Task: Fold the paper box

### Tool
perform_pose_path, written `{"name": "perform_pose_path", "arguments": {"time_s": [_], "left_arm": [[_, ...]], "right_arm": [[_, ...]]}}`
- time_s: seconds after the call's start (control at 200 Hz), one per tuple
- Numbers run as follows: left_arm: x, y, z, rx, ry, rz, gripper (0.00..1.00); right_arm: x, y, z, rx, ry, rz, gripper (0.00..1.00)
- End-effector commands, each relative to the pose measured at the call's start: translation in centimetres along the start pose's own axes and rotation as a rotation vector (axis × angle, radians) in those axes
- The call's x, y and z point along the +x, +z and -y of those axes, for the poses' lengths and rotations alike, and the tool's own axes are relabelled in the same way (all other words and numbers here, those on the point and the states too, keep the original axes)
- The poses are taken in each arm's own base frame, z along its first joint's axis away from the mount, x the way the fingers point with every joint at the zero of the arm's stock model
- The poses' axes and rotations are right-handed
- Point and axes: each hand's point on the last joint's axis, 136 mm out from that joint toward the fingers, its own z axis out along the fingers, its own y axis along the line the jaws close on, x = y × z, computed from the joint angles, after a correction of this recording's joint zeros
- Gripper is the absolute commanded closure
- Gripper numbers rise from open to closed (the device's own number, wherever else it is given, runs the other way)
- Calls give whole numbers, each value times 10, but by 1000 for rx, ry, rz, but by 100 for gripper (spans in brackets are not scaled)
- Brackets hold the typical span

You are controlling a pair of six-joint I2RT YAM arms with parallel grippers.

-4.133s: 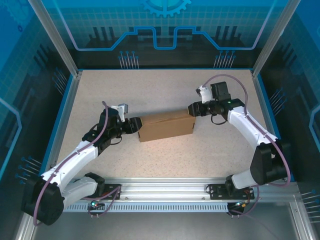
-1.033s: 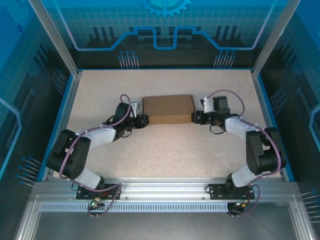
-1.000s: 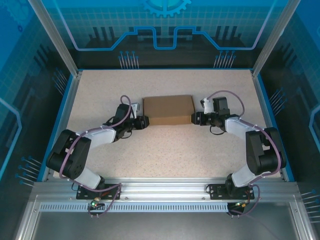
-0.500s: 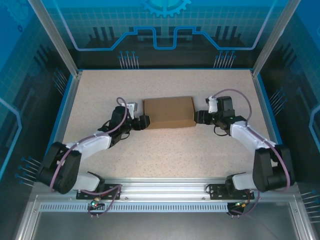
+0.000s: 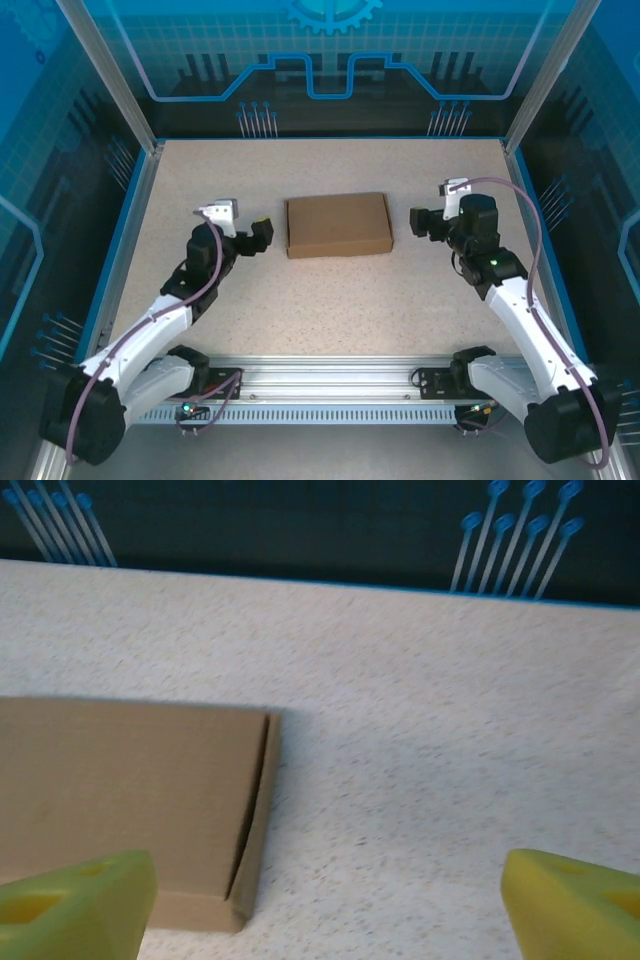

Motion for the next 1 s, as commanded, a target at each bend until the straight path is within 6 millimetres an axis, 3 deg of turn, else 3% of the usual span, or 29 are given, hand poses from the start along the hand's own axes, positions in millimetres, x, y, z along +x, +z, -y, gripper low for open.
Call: {"name": "perform_pose_path", "arguments": {"time_s": [0.0, 0.12, 0.295, 0.6, 0.75, 0.895, 0.996], "left_arm": [[-10, -11, -38, -168, 57, 115, 1], [-9, -14, -65, -248, 70, 162, 1], [6, 1, -90, -283, 74, 108, 1], [36, 42, -105, -261, 113, 43, 1], [38, 59, -107, -248, 144, 51, 1], [60, 79, -111, -204, 147, 9, 1], [61, 78, -114, -217, 133, 6, 1]], "right_arm": [[8, -3, 22, 132, -23, 16, 0], [22, 6, 36, 198, -7, 35, 0], [46, 29, 52, 271, -8, 27, 0], [81, 75, 47, 221, -32, 24, 0], [86, 92, 41, 182, -42, 50, 0], [86, 101, 36, 157, -79, 77, 0], [93, 107, 35, 141, -82, 84, 0]]}}
